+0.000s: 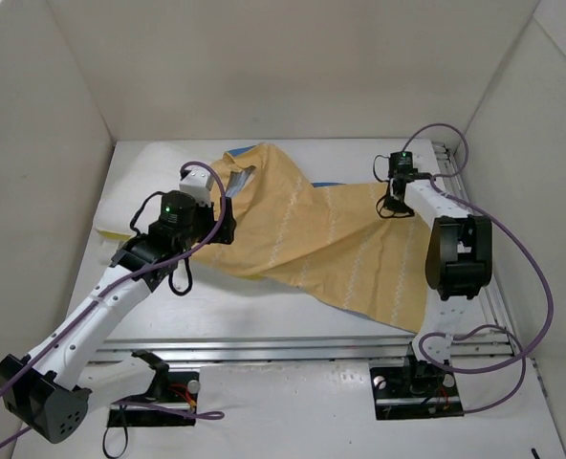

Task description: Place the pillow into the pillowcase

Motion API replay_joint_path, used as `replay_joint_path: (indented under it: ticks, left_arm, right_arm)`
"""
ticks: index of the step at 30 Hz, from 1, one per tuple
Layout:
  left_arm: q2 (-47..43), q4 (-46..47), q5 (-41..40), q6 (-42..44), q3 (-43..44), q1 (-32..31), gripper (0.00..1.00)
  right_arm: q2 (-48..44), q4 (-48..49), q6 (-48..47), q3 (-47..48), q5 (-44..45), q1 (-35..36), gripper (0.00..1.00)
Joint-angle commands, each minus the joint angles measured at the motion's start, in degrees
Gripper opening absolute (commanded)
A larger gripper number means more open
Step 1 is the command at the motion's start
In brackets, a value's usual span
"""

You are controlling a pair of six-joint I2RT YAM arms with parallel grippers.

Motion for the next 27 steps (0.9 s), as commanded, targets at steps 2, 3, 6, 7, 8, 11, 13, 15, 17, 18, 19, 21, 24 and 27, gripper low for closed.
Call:
replay_joint_path:
  ticks: [2, 3, 6, 7, 8, 11, 13, 15, 17, 18, 19, 21, 24, 27]
  left_arm:
    - [-0.19, 2.52, -0.31, 1.19, 2.15, 0.87, 0.79]
    - [-0.19, 2.43, -0.49, 0.93, 2.07, 0.87, 0.79]
    - [-0.1, 2.34, -1.54, 0.31, 1.8, 2.09, 0.8]
    - [0.25, 2.43, -2.24, -0.12, 1.72, 2.1, 0.8]
    - [0.6, 2.6, -2.42, -0.39, 1.8, 3.14, 0.8]
    - [2.79, 4.27, -2.77, -1.0, 1.98, 7.1, 0.81]
    - [5.77, 5.33, -1.81, -1.09, 3.12, 10.96, 0.81]
    - [8.32, 5.86, -1.37, -1.53, 5.3, 13.51, 0.81]
    - [12.45, 5.86, -2.15, -1.88, 6.89, 16.24, 0.8]
    - [14.9, 5.86, -4.16, -2.06, 8.47, 16.86, 0.8]
    - [16.06, 5.34, -4.96, -2.15, 9.18, 18.0, 0.8]
    - [19.48, 4.98, -5.32, -1.71, 11.38, 18.54, 0.79]
    - [22.82, 5.33, -5.41, -1.97, 13.05, 20.03, 0.79]
    - [25.55, 6.73, -4.1, -3.37, 13.32, 21.52, 0.78]
  right_arm:
    - [1.8, 0.69, -5.18, 9.21, 4.71, -2.78, 0.0]
    - [2.59, 0.43, -5.28, 10.46, 4.18, -4.44, 0.0]
    - [2.95, -0.28, -6.24, 13.8, 2.42, -6.29, 0.0]
    - [2.95, -0.98, -6.76, 14.86, 2.24, -6.99, 0.0]
    - [2.69, -1.42, -6.77, 15.21, 1.02, -7.09, 0.11]
    - [-1.51, -2.83, -5.19, 13.03, -4.85, -6.3, 0.74]
    - [-3.37, -2.83, -5.01, 10.14, -4.88, -1.75, 0.83]
    - [-5.48, -3.0, -3.88, 7.93, -3.92, 4.29, 0.93]
    - [-7.07, -3.0, -0.64, 3.46, -6.18, 6.61, 0.94]
    - [-8.64, -3.0, 0.34, 0.39, -7.5, 7.4, 0.94]
    - [-9.35, -3.0, 2.0, -1.2, -8.12, 7.93, 0.93]
    - [-12.16, -2.83, 2.63, -5.41, -8.66, 8.73, 0.92]
    - [-16.12, -2.48, 3.86, -9.9, -8.74, 10.57, 0.92]
    - [-17.79, -1.07, 4.3, -13.24, -9.54, 13.55, 0.89]
